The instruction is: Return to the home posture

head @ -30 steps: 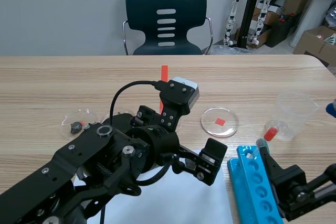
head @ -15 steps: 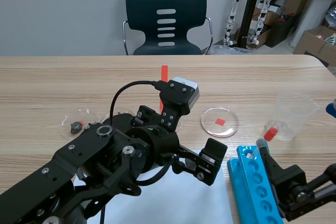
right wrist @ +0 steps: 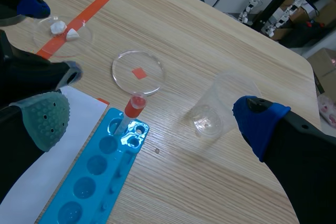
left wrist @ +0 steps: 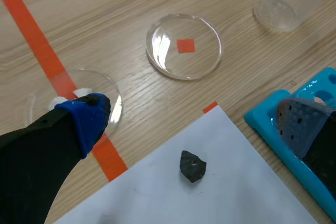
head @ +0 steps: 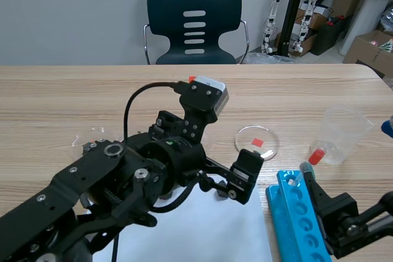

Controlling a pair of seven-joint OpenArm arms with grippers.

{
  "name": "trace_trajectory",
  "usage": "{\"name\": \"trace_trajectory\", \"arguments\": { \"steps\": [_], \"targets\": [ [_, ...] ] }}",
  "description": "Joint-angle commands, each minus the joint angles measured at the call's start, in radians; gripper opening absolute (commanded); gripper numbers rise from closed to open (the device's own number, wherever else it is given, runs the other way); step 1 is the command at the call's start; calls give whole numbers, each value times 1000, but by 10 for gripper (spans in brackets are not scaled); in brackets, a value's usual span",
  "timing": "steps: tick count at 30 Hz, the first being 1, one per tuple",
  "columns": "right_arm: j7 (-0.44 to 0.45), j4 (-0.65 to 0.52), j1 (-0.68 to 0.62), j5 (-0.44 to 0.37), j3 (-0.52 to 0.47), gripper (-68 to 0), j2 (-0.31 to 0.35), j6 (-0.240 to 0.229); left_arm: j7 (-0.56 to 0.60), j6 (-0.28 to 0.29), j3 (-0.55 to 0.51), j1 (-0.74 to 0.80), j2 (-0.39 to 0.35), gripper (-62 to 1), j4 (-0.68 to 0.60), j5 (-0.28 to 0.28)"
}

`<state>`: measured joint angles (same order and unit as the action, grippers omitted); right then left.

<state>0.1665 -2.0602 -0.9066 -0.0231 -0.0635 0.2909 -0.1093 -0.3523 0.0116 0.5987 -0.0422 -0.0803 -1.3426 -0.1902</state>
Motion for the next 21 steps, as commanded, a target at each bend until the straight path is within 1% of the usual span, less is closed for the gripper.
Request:
{"name": "trace_trajectory", "arguments": {
  "steps": [1, 6, 9, 11, 14, 17, 19, 21],
  "targets": [
    [11, -18, 9, -6, -3, 4, 0, 7, 21, 2, -1, 9, -22, 14, -60, -4],
    [11, -18, 9, -6, -3, 4, 0, 7, 24, 9, -1, 42, -90, 14, -167, -8],
    [11, -18, 9, -6, -3, 4, 0, 7, 24, 20, -1, 65, -146, 14, -237, -8],
    [11, -18, 9, -6, -3, 4, 0, 7, 24, 42, -1, 84, -184, 14, -275, -8],
    [10, -18, 9, -6, -3, 4, 0, 7, 28, 93, -11, 127, -249, 14, -332, -11],
    [10, -18, 9, -6, -3, 4, 0, 7, 50, 139, -55, 193, -316, 14, -390, -43],
    [10, -18, 9, -6, -3, 4, 0, 7, 50, 163, -106, 246, -359, 14, -434, -61],
    [10, -18, 9, -6, -3, 4, 0, 7, 50, 168, -168, 303, -396, 14, -476, -80]
  ]
}}
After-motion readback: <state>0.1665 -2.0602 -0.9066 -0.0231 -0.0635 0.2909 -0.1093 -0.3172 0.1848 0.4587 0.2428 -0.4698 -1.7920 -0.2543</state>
